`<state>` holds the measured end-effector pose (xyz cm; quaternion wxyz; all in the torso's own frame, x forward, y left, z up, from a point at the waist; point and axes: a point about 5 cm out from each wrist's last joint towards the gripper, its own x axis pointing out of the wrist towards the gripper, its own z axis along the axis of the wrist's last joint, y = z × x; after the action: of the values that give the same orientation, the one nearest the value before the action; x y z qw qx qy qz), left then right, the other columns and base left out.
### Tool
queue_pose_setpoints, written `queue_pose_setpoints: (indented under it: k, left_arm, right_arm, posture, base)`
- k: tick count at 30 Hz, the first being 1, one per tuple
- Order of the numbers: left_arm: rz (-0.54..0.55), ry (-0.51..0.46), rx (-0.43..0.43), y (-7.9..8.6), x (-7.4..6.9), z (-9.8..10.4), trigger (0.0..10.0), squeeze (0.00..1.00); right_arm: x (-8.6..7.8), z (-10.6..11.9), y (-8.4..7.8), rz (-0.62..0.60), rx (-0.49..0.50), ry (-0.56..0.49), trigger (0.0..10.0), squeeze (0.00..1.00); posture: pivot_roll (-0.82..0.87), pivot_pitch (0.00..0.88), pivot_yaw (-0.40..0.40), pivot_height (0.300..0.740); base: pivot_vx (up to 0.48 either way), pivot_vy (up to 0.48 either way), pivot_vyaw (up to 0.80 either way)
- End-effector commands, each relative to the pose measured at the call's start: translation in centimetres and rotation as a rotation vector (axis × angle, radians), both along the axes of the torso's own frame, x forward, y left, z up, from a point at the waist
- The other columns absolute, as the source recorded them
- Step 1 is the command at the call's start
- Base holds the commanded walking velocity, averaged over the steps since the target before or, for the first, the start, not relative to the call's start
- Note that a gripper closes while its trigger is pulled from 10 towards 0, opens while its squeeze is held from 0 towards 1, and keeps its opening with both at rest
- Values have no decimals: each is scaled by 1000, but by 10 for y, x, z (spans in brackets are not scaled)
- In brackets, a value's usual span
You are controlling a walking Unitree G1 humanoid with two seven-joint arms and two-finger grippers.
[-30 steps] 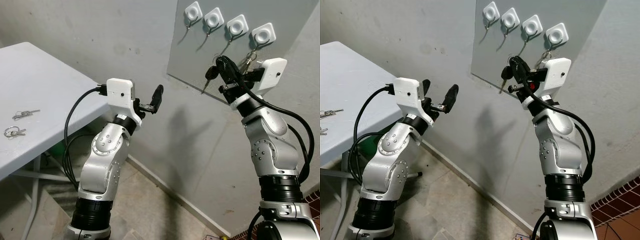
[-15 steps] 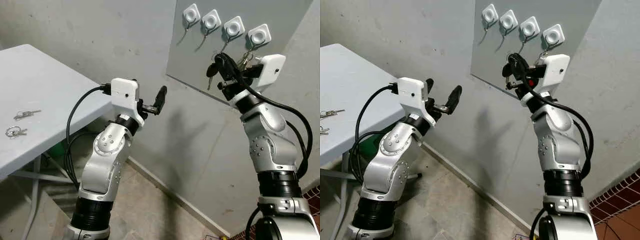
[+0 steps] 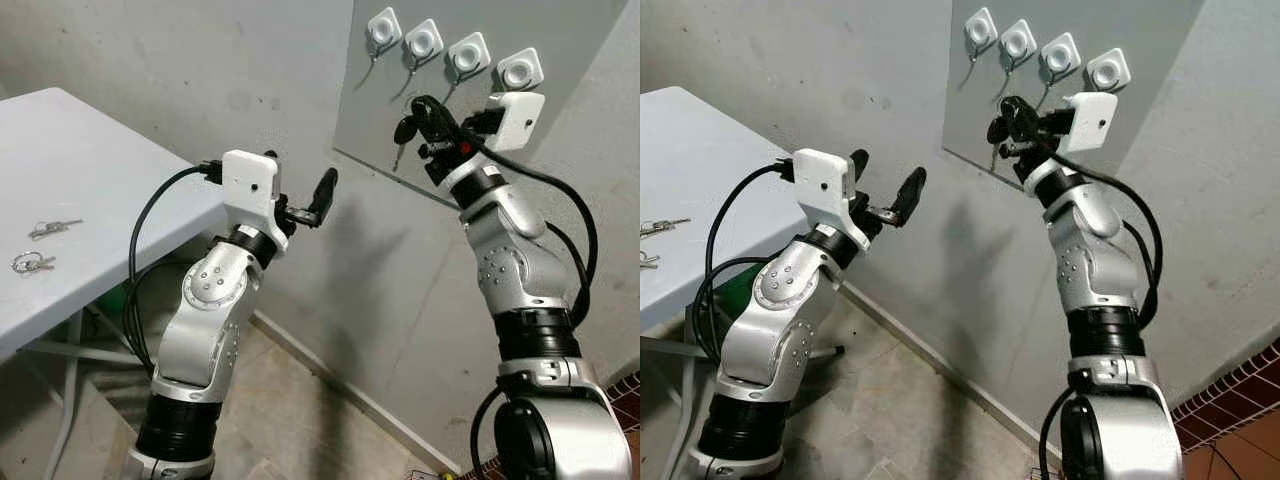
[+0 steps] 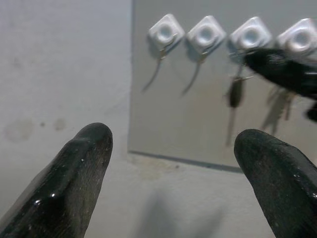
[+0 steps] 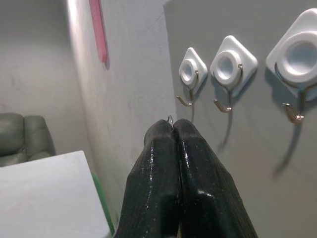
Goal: Hang keys on a hook
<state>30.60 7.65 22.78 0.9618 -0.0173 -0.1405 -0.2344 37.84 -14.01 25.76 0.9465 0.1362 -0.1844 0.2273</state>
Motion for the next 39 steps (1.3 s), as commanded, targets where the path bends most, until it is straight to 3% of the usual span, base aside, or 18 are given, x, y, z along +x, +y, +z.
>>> queue_pose_setpoints:
  k: [1, 10, 24, 39]
  left_arm:
    - [-19, -19, 23, -3, -3, 3, 10000, 0]
    - [-64, -18, 42, -5, -6, 3, 10000, 0]
    - [-96, -1, 48, -8, -5, 1, 10000, 0]
    - [-136, -9, 55, -12, -8, 3, 10000, 0]
  right_arm:
    - [2, 7, -3, -5, 32, -20, 10000, 0]
    - [11, 8, -9, -32, 201, 18, 10000, 0]
    - [8, 4, -16, -75, 250, 2, 10000, 0]
    - [5, 7, -9, -17, 267, -20, 10000, 0]
  posture:
    - [82, 0, -74, 740]
    - [77, 0, -46, 740]
    - [48, 0, 9, 740]
    - [45, 0, 20, 740]
  base:
    - [0, 0, 0]
    - [0, 0, 0]
    - [0, 0, 0]
    - [0, 0, 0]
